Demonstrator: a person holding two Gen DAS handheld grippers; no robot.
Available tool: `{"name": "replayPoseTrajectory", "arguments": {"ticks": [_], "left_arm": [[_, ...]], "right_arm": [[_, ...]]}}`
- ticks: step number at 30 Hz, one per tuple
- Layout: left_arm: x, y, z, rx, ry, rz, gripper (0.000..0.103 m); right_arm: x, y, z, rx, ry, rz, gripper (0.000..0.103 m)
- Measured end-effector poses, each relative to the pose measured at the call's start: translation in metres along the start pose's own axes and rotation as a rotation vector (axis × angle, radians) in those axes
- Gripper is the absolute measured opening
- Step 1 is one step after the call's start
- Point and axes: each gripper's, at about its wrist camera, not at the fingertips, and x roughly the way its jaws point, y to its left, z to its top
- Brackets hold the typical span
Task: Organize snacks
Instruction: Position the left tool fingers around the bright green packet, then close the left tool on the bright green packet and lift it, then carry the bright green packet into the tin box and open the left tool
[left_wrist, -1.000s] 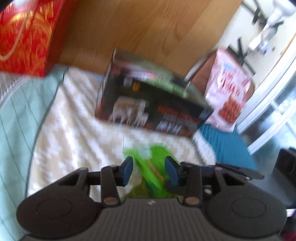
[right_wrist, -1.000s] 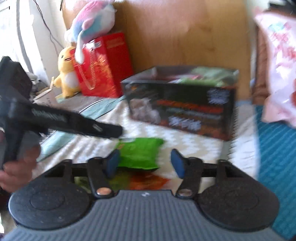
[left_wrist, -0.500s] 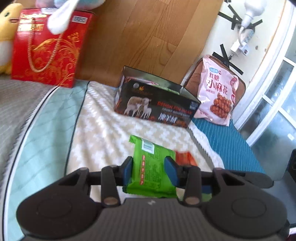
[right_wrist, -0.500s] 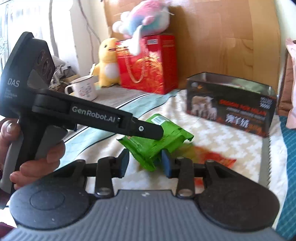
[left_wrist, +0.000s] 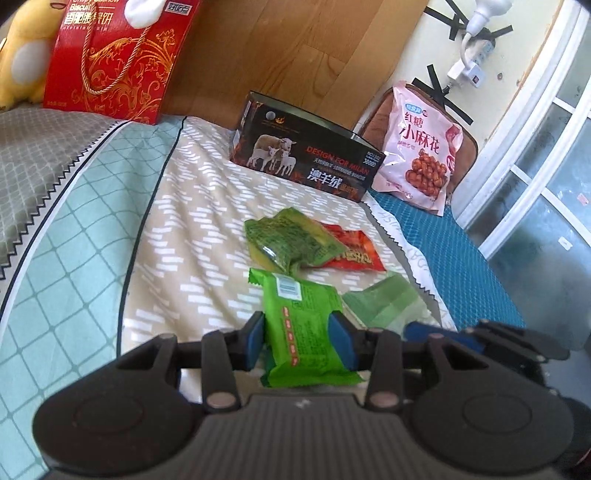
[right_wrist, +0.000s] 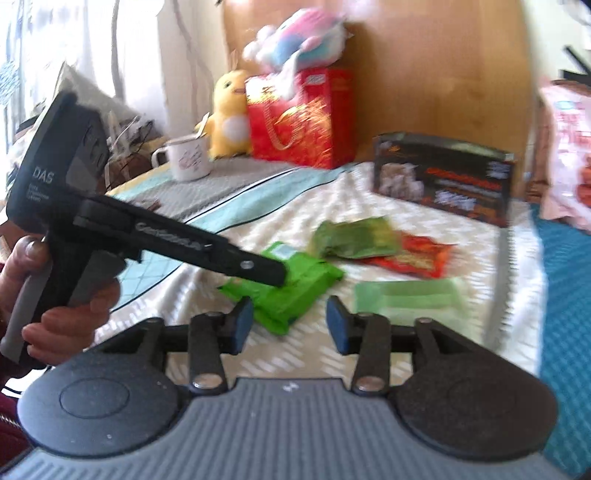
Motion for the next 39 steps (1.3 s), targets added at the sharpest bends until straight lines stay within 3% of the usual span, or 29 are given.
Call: {"name": "replayPoseTrajectory", "arguments": {"ticks": [6,11,20,23,26,28,33,36,39], "left_arm": [[-0.002,-0.012,-0.009,0.007,0.017,0.032,0.039],[-0.018,-0.017,-0.012,0.022,-0.012,0.047,0.040],[-0.014,-0.001,-0.008,-0.019,0.022,0.020,0.044],[-0.001,0.000,-0.006,-0.007,0.058,-0.012,0.035],[0.005,-0.002,-0.001,0.015,0.046,0.001,0.033],[0.003,-0.002,0.013,0.010,0.031,0.005,0.032],[-0.007,-0.024,0.086,0.110,-0.089,-0.020,0.029],[0.017,-0.046,0.141,0.209,-0.162,-0.006,0.029],[0.063,-0.059,0.191,0.216,-0.170,-0.022,0.029]], "right_arm": [[-0.016,-0.011,-0.009,0.059,-0.013,-0.068,0.051],[-0.023,-0.006,-0.014,0.056,-0.027,-0.031,0.054],[0.014,0.013,-0.011,-0.049,0.068,0.014,0.056],[0.032,0.011,-0.006,-0.076,0.104,0.038,0.055],[0.048,0.012,0.002,-0.142,0.105,0.046,0.042],[0.054,0.008,0.014,-0.154,0.108,0.041,0.031],[0.047,-0.025,0.066,-0.148,-0.045,0.048,0.030],[0.058,-0.052,0.101,-0.161,-0.146,-0.040,0.030],[0.077,-0.088,0.128,-0.143,-0.192,-0.137,0.030]]}}
